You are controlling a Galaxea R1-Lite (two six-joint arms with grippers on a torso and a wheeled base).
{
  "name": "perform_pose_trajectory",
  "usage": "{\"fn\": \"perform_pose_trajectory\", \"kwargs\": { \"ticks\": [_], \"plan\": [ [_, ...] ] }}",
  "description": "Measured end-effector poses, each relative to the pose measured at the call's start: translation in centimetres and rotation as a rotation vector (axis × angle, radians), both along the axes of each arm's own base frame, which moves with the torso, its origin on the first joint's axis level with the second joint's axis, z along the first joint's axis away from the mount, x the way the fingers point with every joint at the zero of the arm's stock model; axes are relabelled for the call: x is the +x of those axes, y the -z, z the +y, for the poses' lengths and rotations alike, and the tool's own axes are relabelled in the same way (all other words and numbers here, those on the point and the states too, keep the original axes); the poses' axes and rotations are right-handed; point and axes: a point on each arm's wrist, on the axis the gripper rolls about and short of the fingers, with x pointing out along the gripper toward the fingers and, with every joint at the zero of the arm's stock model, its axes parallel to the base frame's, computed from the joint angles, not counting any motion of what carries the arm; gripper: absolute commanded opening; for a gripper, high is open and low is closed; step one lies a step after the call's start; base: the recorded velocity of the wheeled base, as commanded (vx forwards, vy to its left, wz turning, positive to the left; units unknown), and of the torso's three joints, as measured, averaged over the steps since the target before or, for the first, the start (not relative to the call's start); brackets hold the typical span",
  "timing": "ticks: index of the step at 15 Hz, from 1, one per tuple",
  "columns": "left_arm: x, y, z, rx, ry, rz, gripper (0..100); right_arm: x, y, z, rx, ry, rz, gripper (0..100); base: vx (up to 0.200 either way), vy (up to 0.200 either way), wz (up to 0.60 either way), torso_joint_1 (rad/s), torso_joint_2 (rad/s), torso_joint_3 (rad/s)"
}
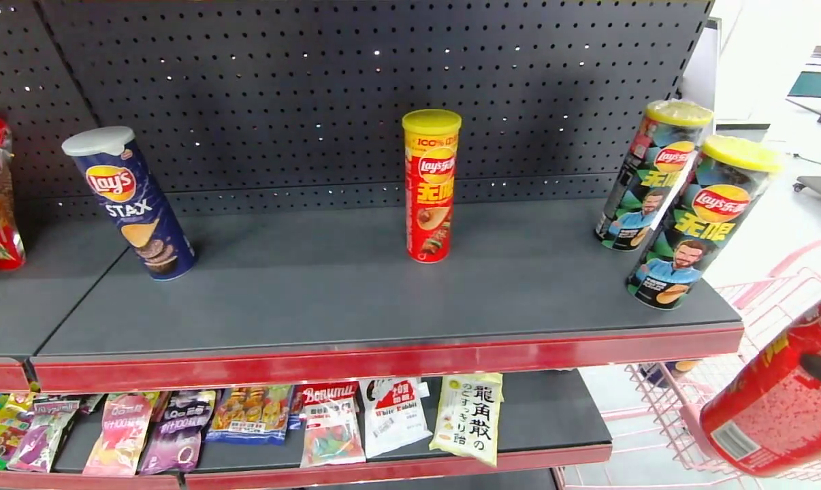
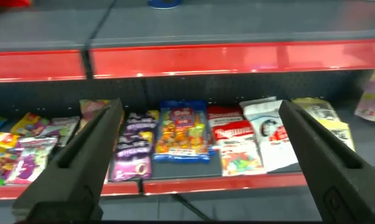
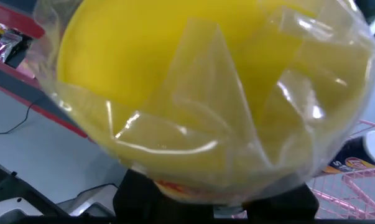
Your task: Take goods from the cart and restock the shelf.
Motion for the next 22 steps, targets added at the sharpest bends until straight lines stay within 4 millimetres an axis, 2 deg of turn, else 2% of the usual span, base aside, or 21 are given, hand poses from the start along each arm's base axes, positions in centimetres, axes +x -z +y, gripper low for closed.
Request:
{"fn": "perform_pose_trajectory", "kwargs": {
  "ticks": [3,7,17,20,22],
  "plan": [
    [0.0,0.0,0.0,0.000,0.000,0.000,100,-0.2,0.1,0.0,0.002,-0.006,-0.003,0,0.000,0.000,0.00,0.000,0.00,0.000],
    [0.0,0.0,0.0,0.000,0.001,0.000,100,-0.3,0.3,-0.1,0.002,-0.007,-0.001,0,0.200,0.000,0.00,-0.008,0.00,0.004],
    [0.0,0.0,0.0,0.001,0.004,0.001,100,-0.4,0.2,-0.1,0.003,-0.008,-0.006,0,0.000,0.000,0.00,0.000,0.00,0.000],
    [0.1,-0.1,-0.1,0.013,0.056,0.006,100,-1.1,0.7,0.0,0.016,-0.078,-0.009,0,0.000,0.000,0.00,0.000,0.00,0.000],
    [-0.1,-2.0,-0.2,-0.005,0.099,-0.017,100,-1.5,0.6,0.3,0.030,-0.160,-0.016,0,0.000,0.000,0.00,0.000,0.00,0.000]
  ]
}}
